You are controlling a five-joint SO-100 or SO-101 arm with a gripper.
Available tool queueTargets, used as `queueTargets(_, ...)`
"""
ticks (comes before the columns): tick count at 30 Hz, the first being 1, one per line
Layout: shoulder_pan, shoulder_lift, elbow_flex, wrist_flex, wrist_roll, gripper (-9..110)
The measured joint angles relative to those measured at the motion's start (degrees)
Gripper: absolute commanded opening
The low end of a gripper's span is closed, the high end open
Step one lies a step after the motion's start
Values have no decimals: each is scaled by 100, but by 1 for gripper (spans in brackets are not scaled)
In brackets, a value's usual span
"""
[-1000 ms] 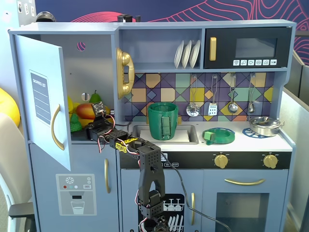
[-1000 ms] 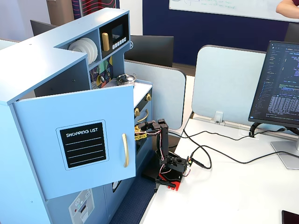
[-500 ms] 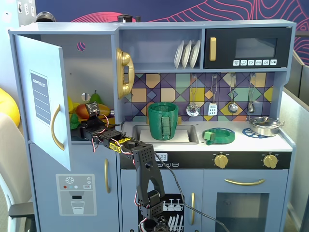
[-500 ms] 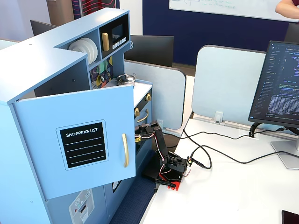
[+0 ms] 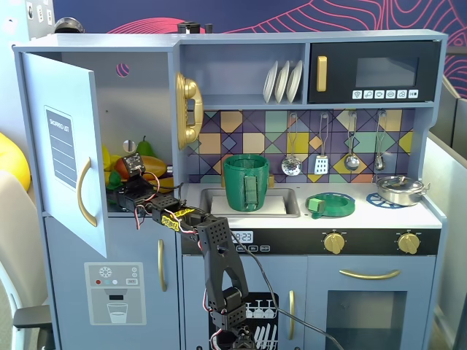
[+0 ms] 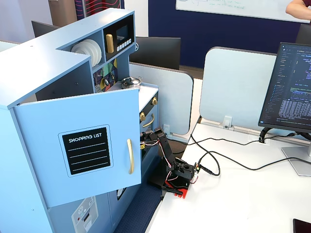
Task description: Pick up the green pineapple from the left cabinet and place it in the green recipient
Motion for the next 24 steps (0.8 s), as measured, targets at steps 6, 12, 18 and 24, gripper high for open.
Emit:
queueTargets(6,9,193,158,26,-18,0)
queueTargets(12,-88,1248,993,44,-316,0)
queueTargets(18,-325,3111,2241,176,-536,0)
queueTargets(24,-246,5168,3630,308,-712,0)
